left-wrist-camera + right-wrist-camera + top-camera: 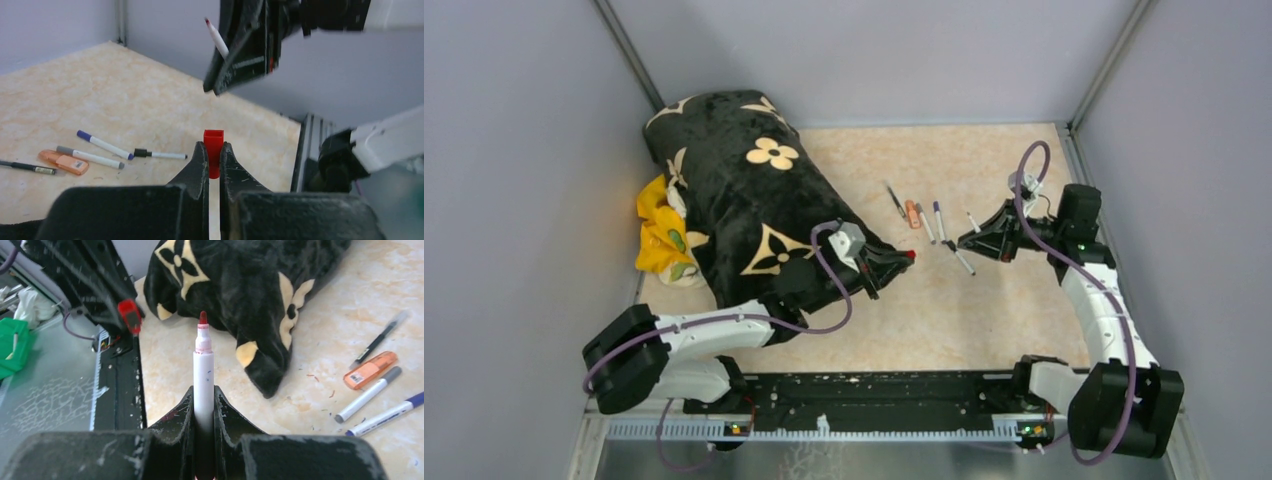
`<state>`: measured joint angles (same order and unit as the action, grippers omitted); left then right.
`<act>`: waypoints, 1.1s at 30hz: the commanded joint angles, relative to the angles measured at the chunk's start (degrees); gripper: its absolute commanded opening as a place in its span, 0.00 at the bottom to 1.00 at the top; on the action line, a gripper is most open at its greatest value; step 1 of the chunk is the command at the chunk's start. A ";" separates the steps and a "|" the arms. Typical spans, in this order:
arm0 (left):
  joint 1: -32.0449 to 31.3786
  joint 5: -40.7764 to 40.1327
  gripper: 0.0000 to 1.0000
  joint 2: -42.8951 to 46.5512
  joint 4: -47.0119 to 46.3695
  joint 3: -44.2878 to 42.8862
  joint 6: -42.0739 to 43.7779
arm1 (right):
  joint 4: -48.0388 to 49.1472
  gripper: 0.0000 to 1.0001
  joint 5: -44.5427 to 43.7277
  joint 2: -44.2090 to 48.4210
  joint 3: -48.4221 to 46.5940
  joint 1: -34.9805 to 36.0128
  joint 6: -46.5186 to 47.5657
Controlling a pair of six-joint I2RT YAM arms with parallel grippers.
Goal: Insert the pens into the pen caps
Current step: Insert the pen cap onto the pen.
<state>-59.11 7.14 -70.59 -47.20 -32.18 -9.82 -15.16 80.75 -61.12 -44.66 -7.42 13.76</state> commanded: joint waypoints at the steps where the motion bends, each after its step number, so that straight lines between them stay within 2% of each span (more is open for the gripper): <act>1: -0.04 -13.33 0.00 -1.14 -25.55 2.60 -18.27 | 8.38 0.00 4.19 1.36 0.99 2.98 -3.93; 8: 0.02 -23.76 0.00 -7.79 -40.92 2.06 -27.26 | 11.42 0.00 1.92 1.61 2.52 10.98 -4.56; 13: -0.12 -26.07 0.00 -15.94 -49.18 -0.88 -33.22 | 23.12 0.00 -2.59 2.15 5.67 15.66 -14.86; 23: -1.12 -27.34 0.00 -23.12 -55.35 -5.29 -34.44 | 28.84 0.00 -11.45 1.30 7.44 20.58 -22.63; 33: -1.44 -28.78 0.00 -22.91 -55.52 -5.79 -33.76 | 29.26 0.00 -13.73 0.70 7.83 22.27 -23.51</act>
<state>-60.14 -20.03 -93.80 -84.88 -36.93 -43.31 11.18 68.23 -60.45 -37.04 14.15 -8.84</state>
